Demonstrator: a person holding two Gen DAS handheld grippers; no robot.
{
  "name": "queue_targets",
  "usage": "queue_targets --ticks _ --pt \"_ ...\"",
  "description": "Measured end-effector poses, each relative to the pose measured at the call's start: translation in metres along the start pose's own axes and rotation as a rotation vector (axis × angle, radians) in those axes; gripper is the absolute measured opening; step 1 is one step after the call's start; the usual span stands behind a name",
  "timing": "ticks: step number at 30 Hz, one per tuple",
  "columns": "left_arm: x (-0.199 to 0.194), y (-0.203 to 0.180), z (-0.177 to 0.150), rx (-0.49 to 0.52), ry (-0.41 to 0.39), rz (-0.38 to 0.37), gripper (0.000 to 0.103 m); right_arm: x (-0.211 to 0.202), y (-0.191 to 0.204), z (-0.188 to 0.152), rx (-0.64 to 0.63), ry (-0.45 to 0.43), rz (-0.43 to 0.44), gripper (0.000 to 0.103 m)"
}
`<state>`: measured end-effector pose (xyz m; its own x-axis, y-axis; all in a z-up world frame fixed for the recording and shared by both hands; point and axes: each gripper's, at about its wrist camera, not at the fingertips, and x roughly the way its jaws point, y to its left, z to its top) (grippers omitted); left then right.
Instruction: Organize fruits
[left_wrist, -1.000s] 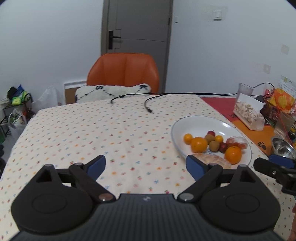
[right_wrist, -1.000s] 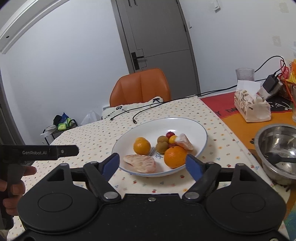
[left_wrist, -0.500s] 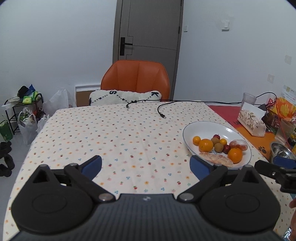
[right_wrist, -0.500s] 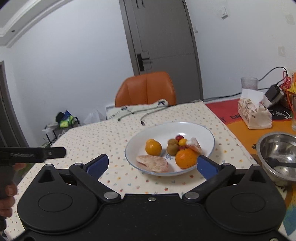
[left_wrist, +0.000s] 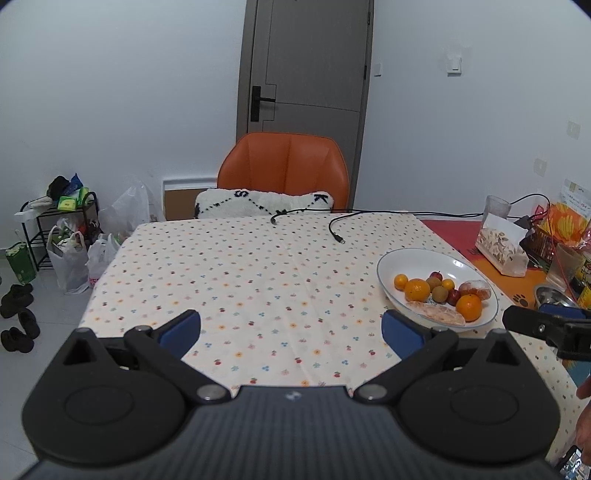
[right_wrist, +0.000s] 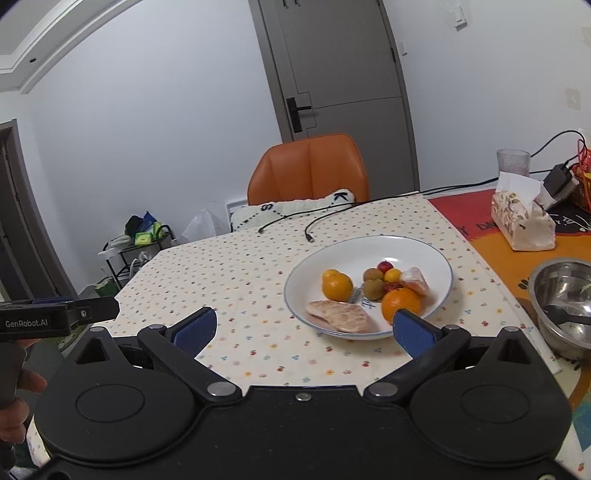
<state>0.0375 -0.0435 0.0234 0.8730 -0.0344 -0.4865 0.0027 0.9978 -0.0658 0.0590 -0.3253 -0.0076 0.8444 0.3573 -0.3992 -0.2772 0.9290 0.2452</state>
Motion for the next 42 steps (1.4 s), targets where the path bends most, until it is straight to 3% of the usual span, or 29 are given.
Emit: queue_targets --ticks 24,42 --pt "-0.023 0.023 -0.013 -0.016 0.005 0.005 0.103 -0.009 0.028 0.001 -0.035 0.008 0.051 0.103" --pt "-0.038 0.044 -0.026 -0.057 0.021 0.089 0.103 -0.012 0.044 -0.008 -0.045 0.047 0.103 0.103"
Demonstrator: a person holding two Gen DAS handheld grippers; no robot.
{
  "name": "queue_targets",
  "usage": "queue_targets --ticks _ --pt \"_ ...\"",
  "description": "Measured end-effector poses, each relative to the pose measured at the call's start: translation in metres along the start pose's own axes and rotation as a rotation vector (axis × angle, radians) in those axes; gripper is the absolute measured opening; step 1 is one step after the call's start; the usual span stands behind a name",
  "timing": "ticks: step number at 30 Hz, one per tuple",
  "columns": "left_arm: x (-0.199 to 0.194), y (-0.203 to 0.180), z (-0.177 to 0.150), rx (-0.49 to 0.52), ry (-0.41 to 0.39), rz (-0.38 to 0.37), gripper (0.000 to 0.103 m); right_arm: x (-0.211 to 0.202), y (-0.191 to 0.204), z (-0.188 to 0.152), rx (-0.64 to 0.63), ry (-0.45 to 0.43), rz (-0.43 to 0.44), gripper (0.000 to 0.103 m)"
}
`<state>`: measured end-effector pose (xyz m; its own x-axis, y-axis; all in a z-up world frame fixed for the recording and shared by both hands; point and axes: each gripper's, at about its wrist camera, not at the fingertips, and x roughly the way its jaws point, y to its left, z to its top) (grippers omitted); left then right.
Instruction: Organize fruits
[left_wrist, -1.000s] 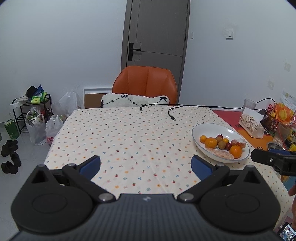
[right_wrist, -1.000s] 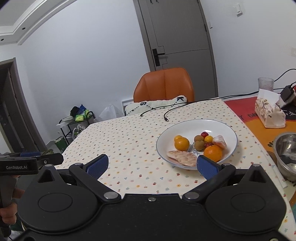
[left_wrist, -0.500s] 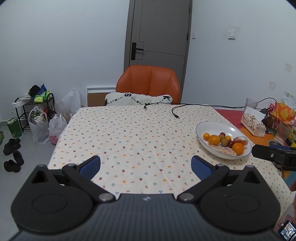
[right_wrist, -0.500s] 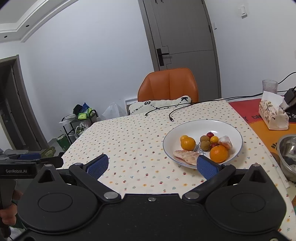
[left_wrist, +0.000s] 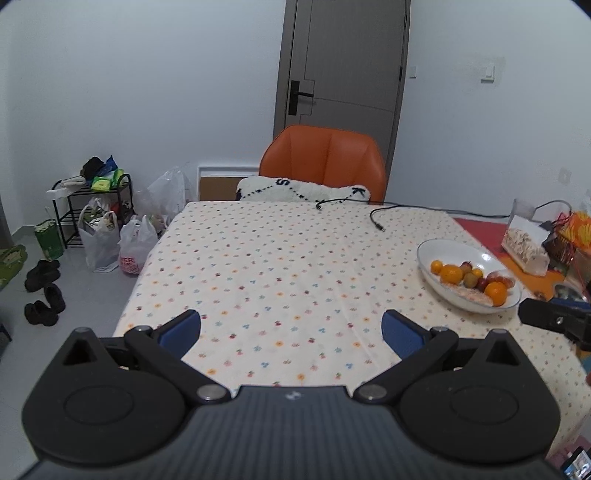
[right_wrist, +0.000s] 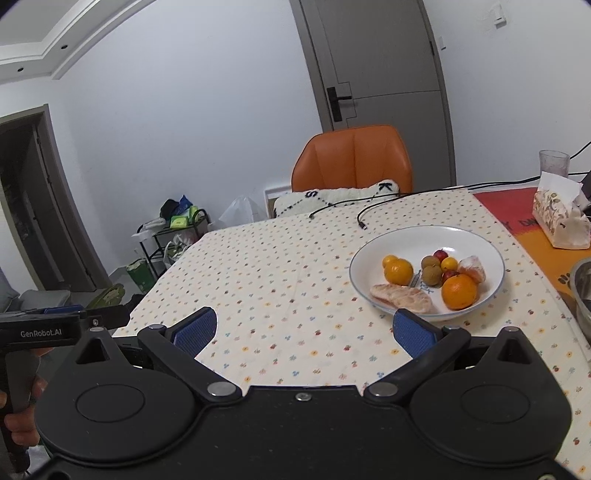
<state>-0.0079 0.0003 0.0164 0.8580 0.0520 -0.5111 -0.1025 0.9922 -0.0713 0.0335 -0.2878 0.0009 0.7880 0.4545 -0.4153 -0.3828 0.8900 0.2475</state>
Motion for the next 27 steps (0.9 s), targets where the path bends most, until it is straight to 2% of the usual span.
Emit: queue_targets --ticks 27 --pt "0.0057 0.0036 -0.0035 0.009 0.046 0.021 0.103 0.0050 0.0057 -0.0043 -0.010 0.048 0.006 0.103"
